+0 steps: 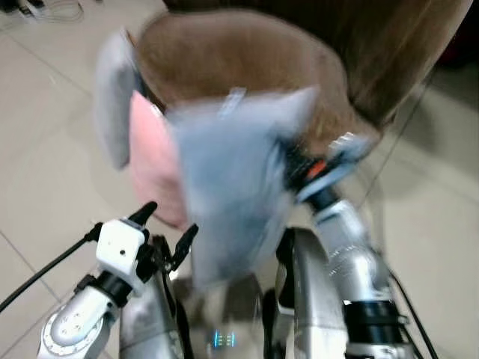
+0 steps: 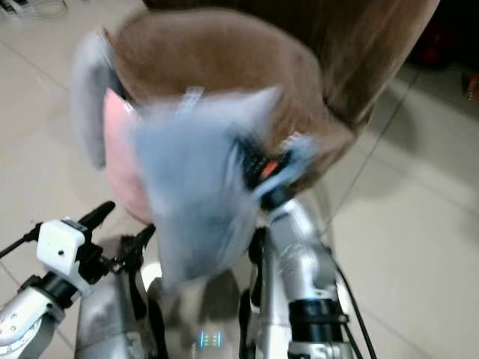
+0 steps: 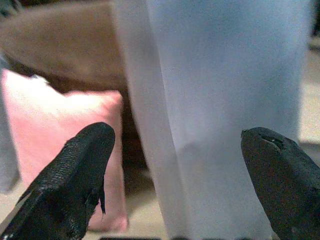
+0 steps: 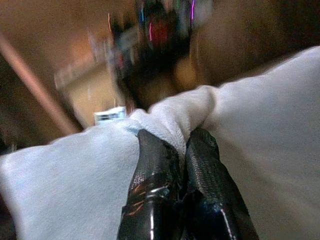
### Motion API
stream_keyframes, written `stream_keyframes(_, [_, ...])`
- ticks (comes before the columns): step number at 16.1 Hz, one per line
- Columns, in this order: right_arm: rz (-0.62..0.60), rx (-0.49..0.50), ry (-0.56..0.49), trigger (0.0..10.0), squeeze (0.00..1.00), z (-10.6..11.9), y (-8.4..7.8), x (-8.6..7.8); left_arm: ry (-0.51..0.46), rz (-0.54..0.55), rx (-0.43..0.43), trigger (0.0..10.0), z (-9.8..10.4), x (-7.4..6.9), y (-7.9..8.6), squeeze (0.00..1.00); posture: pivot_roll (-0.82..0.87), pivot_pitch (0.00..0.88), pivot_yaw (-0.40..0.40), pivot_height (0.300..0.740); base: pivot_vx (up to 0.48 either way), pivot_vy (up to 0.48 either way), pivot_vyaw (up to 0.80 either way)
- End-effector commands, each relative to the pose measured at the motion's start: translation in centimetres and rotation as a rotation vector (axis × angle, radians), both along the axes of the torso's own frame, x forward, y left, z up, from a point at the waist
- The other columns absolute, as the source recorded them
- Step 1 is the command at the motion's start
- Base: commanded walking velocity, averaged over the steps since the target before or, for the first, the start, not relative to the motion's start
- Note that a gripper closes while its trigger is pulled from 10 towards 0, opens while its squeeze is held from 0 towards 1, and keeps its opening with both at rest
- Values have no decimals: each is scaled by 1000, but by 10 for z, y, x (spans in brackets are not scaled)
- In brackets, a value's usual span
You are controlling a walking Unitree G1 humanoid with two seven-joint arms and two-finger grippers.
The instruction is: Move the pillow to the sofa from floor
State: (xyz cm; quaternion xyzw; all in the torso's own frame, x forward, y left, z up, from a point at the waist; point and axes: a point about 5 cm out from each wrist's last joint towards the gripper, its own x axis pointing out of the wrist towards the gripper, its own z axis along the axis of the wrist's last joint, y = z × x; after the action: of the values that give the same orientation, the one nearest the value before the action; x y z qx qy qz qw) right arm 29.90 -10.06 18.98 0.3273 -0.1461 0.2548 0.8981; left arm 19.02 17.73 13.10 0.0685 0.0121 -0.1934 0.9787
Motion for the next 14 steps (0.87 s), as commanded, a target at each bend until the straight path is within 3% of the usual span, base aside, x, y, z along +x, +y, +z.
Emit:
stream_keyframes(1, [-47, 83, -48, 0, 0, 22, -10, -4, -22, 25, 13, 10000, 3, -1, 1, 0, 65, 38, -51, 460, 0, 0, 0])
stream_keyframes(2, [-99, 112, -62, 0, 0, 40, -17, -6, -39, 52, 17, 10000, 3, 3, 2, 0, 55, 11, -56, 460, 0, 0, 0])
stream_keyframes(3, [-152, 64, -34, 10000, 0, 49, -21, -4, -58, 87, 19, 10000, 4, 9, 4, 0, 46, 0, -58, 460, 0, 0, 0])
stream_keyframes(5, [-190, -155, -32, 10000, 0, 52, -23, -3, -113, 196, 3, 10000, 11, 24, 9, 0, 35, 0, -55, 460, 0, 0, 0])
stream_keyframes(6, [-255, -278, -12, 10000, 0, 39, -28, -5, -119, 223, 15, 10000, 13, 32, 9, 0, 32, 0, -49, 460, 0, 0, 0])
stream_keyframes(9, [-318, -428, 116, 10000, 0, 2, -33, -17, -148, 266, 72, 10000, 14, 45, 9, 0, 39, 0, -34, 490, 0, 0, 0])
stream_keyframes(10, [-339, -396, 167, 10000, 0, -7, -37, -21, -172, 292, 97, 10000, 14, 47, 11, 0, 43, 0, -36, 504, 0, 0, 0])
stream_keyframes(14, [-362, -419, 210, 10000, 0, -18, -36, -23, -183, 322, 117, 10000, 14, 48, 10, 0, 57, 0, -41, 529, 0, 0, 0])
